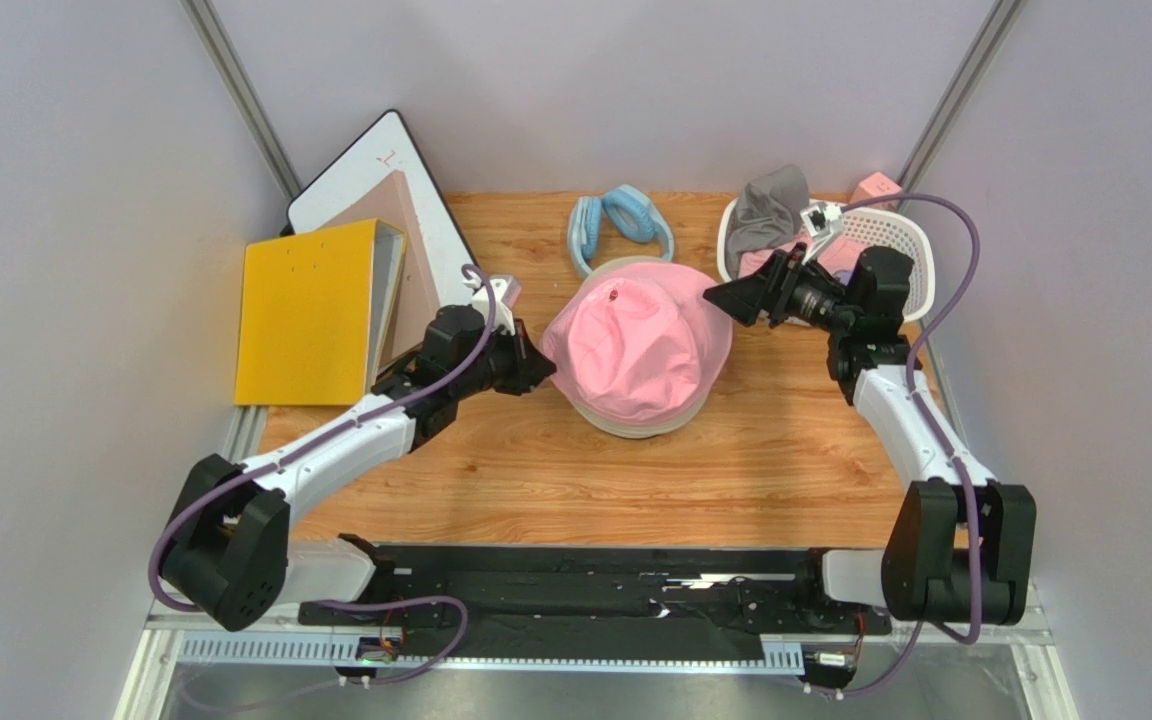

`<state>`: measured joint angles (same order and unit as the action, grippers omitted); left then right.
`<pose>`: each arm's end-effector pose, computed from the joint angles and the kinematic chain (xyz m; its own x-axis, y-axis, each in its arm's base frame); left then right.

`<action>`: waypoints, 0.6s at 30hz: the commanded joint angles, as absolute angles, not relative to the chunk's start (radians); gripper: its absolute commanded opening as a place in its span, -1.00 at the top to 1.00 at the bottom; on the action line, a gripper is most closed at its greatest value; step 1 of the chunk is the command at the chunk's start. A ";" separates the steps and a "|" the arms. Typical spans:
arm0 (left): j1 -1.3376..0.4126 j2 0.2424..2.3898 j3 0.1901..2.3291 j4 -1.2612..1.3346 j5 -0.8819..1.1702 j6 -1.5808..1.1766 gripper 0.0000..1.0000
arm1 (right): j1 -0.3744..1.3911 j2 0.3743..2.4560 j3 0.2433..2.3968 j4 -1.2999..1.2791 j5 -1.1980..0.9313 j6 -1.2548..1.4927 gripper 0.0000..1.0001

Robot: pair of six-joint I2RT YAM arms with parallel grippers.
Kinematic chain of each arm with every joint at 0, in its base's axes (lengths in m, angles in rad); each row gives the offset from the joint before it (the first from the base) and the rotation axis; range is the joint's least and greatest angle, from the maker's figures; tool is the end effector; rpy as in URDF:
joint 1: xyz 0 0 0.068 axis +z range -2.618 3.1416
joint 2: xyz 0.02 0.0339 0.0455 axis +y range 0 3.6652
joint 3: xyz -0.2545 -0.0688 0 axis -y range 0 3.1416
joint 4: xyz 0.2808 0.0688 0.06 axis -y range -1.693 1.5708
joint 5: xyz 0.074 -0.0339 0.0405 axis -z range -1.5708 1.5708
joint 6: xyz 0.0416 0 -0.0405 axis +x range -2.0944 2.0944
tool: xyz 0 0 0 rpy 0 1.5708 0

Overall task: Stack the hats
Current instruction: Stack the hat on the hat.

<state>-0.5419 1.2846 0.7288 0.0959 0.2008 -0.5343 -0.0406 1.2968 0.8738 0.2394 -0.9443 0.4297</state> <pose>0.2709 -0.1728 0.2095 -0.6626 -0.1835 -0.7261 0.3731 0.7598 -0.5325 0.3297 0.0203 0.2800 -0.4875 0.2643 -0.8322 -0.6258 0.5589 0.5440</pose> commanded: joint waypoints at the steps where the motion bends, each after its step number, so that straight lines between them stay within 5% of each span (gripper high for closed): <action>1: -0.532 1.262 0.772 0.068 0.183 -0.499 1.00 | -0.038 1.322 0.874 0.314 -1.031 0.457 -0.41; 11: -0.532 1.261 0.784 0.063 0.176 -0.497 1.00 | 0.023 1.312 0.874 0.243 -1.095 0.428 -0.32; 17: -0.532 1.258 0.798 0.049 0.158 -0.491 1.00 | 0.032 1.282 0.891 0.074 -0.973 0.353 0.20; 18: -0.532 1.256 0.799 0.049 0.158 -0.488 1.00 | 0.031 1.279 0.896 0.048 -0.919 0.344 0.48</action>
<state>-0.5404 1.2846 0.7506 0.0608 0.1810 -0.5171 0.0231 1.3197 0.8661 0.1631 -1.0142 0.4019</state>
